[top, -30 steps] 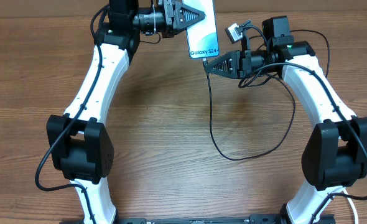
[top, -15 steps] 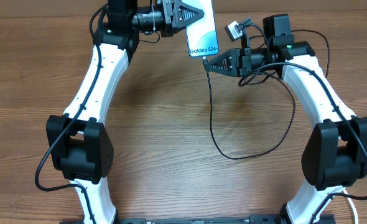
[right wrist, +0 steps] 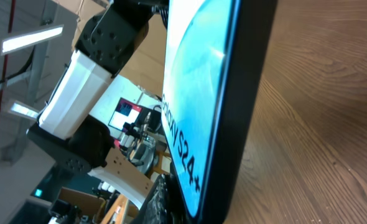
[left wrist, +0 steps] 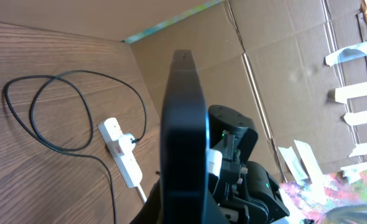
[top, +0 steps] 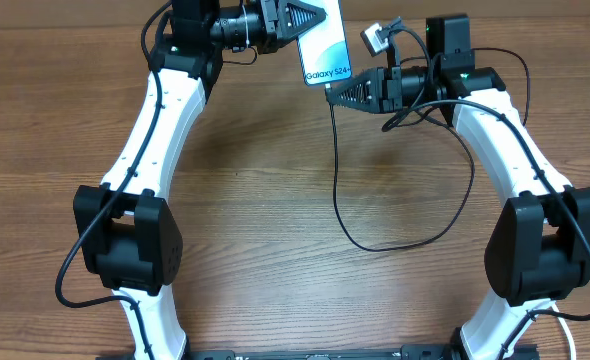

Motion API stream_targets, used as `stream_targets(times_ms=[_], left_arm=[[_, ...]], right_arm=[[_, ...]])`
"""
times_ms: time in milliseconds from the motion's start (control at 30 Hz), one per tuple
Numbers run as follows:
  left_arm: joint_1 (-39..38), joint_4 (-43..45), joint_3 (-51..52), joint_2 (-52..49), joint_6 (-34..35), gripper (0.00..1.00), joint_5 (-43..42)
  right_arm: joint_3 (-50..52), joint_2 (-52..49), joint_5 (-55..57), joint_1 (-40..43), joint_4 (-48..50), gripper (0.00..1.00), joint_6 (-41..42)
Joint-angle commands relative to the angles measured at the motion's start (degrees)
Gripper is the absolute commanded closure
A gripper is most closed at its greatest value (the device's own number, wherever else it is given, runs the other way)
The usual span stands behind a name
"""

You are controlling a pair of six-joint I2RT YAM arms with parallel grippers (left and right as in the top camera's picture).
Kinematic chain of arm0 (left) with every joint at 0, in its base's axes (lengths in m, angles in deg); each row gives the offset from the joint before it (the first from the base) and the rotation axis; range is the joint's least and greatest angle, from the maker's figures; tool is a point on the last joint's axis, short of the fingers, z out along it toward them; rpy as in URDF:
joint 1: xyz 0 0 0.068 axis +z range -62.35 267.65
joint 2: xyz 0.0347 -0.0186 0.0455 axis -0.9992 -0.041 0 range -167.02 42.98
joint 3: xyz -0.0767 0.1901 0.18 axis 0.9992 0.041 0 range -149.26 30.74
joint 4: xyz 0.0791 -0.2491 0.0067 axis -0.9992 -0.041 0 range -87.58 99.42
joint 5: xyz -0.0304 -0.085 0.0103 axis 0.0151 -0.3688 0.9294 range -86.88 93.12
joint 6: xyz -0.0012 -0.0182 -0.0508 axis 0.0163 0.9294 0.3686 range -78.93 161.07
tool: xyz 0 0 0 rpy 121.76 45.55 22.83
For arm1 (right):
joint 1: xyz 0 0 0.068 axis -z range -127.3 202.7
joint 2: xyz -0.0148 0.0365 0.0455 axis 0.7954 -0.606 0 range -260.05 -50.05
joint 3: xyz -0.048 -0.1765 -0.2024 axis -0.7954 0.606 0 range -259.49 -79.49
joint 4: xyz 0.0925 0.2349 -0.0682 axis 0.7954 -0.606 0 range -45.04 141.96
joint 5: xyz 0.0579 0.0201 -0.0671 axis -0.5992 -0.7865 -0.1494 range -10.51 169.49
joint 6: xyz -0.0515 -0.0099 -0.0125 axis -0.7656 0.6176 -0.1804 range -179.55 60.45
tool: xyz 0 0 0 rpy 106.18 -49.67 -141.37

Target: Plug charger to phone and switch on socket

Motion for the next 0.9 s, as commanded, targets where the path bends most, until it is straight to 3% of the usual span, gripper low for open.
stream_targets(times_ms=[0, 333, 567, 700, 867], left_arm=[[-1.8, -0.8, -0.4, 0.7, -2.0, 0.96, -5.2], [-0.5, -0.8, -0.4, 0.7, -2.9, 0.96, -1.4], [2.1, -0.9, -0.4, 0.7, -4.2, 0.96, -0.3], [3.4, -4.1, -0.4, 0.7, -7.3, 0.96, 1.2], [4.1, -12.0, -0.4, 0.7, -13.0, 0.96, 6.1]], right_arm=[[-1.3, 0.8, 2.7, 0.4, 3.6, 0.96, 6.3], [-1.2, 0.8, 3.5, 0.4, 3.1, 0.96, 7.3], [-1.2, 0.8, 13.0, 0.4, -1.1, 0.96, 6.8], [-1.2, 0.8, 26.6, 0.4, -12.0, 0.96, 2.0], [-1.2, 0.8, 55.1, 0.4, -27.6, 0.96, -0.9]])
